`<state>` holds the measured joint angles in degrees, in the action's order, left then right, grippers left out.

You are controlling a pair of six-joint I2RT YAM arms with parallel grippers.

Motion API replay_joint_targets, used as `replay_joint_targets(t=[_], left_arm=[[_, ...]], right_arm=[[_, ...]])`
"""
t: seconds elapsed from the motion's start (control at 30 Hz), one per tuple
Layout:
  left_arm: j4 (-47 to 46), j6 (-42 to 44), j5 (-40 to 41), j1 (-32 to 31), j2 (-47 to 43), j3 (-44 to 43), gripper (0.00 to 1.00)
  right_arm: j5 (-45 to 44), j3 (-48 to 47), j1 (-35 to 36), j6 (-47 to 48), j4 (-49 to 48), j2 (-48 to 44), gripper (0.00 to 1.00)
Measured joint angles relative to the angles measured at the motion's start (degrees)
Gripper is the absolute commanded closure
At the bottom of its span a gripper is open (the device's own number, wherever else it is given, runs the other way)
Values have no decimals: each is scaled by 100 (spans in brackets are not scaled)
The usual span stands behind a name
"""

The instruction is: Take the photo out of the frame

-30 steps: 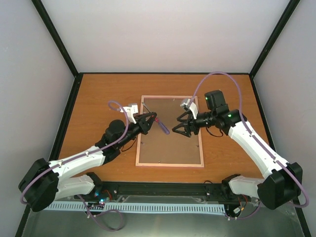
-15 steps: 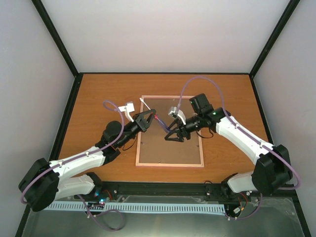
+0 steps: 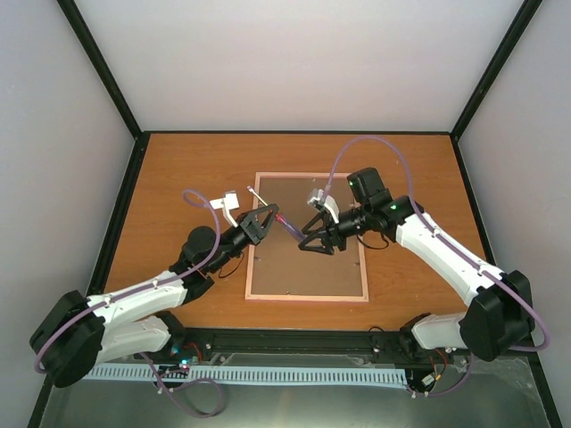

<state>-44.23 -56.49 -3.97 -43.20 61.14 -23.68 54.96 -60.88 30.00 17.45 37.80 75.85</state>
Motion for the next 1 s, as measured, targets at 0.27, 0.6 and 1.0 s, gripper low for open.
replay_joint_targets(t=[0.27, 0.6, 1.0], left_arm=[[-350, -365, 356, 0, -15, 437, 99], [-1097, -472, 496, 0, -7, 463, 99], [-2094, -511, 516, -13, 446, 549, 99]], right_arm=[[-52, 11, 4, -658, -693, 9, 19], [76, 223, 42, -1742, -1873, 173, 18], [778, 1080, 52, -3934, -4000, 129, 35]])
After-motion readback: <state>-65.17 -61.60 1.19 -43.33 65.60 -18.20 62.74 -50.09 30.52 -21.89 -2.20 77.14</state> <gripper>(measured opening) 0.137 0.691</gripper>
